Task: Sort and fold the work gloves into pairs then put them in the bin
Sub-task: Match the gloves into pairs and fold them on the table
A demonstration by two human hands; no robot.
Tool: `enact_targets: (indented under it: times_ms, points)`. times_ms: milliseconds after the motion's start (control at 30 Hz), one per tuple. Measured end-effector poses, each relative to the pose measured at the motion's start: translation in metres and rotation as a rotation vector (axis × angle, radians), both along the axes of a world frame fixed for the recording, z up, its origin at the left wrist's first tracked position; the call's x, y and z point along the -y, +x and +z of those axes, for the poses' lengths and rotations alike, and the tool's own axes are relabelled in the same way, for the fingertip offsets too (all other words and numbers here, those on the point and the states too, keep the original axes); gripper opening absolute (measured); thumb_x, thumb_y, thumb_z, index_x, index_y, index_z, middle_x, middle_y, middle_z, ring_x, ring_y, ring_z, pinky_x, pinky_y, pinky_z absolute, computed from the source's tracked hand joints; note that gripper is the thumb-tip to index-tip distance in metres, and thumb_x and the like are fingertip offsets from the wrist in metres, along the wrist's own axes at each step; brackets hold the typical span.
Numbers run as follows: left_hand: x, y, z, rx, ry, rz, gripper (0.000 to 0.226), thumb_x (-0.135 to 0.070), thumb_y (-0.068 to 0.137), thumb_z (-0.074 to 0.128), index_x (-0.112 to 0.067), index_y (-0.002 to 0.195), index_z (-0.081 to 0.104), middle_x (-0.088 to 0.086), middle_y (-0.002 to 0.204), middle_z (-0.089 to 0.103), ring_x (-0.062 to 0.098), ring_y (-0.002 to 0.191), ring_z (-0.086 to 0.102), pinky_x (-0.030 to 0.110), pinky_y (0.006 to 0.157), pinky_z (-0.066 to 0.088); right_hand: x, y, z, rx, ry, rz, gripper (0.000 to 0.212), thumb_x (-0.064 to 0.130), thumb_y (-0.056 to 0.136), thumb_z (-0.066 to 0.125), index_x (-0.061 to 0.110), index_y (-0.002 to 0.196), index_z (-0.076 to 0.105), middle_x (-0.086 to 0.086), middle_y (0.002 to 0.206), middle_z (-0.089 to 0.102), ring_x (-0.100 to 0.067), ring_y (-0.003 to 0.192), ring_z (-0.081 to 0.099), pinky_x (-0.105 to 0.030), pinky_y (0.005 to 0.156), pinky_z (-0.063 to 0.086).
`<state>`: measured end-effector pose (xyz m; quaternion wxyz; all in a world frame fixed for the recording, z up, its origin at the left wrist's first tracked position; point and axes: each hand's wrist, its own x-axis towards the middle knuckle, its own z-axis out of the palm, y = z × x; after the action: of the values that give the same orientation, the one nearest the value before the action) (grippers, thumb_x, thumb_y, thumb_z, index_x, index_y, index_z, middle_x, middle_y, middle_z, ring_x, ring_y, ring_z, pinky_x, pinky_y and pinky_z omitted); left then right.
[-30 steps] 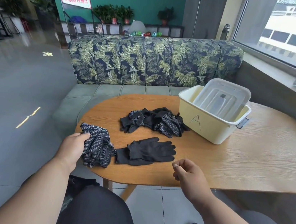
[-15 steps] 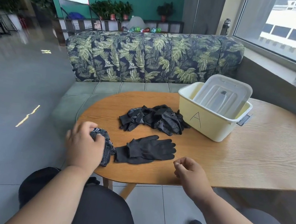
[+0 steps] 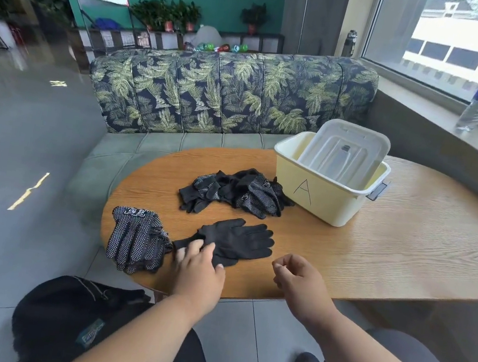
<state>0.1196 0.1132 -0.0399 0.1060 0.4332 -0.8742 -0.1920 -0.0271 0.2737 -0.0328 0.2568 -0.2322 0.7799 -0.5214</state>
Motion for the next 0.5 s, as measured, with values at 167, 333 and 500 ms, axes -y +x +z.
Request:
enact_targets:
  times_ms: [167, 333, 500]
  points:
    - [-0.018, 0.004, -0.004, -0.285, -0.150, -0.203, 0.051, -0.026, 0.093, 0.053, -0.022, 0.143, 0.059, -0.001, 0.146, 0.051, 0.018, 0.132, 0.038, 0.030, 0.116, 0.024, 0.003, 0.004, -0.001, -0.001, -0.003, 0.000, 0.015, 0.029, 0.100, 0.064, 0.022, 0.087, 0.069, 0.006, 0.070, 0.069, -0.010, 0.068, 0.060, -0.028, 0.065, 0.048]
    - [-0.049, 0.000, -0.005, -0.287, -0.120, -0.564, 0.058, -0.018, 0.087, 0.052, -0.023, 0.145, 0.057, -0.008, 0.151, 0.046, 0.012, 0.135, 0.037, 0.021, 0.120, 0.020, 0.008, 0.011, 0.007, 0.181, -0.193, -0.011, 0.022, 0.039, 0.105, 0.058, 0.020, 0.097, 0.067, -0.001, 0.076, 0.069, -0.016, 0.072, 0.063, -0.033, 0.073, 0.052]
    - [-0.058, 0.000, -0.004, -0.273, -0.025, -0.663, 0.051, -0.019, 0.089, 0.049, -0.026, 0.138, 0.063, -0.013, 0.147, 0.050, 0.006, 0.135, 0.036, 0.013, 0.117, 0.016, 0.005, 0.008, 0.004, 0.140, -0.199, 0.022, 0.009, 0.043, 0.100, 0.066, 0.035, 0.103, 0.065, 0.009, 0.089, 0.074, -0.016, 0.086, 0.068, -0.043, 0.087, 0.055]
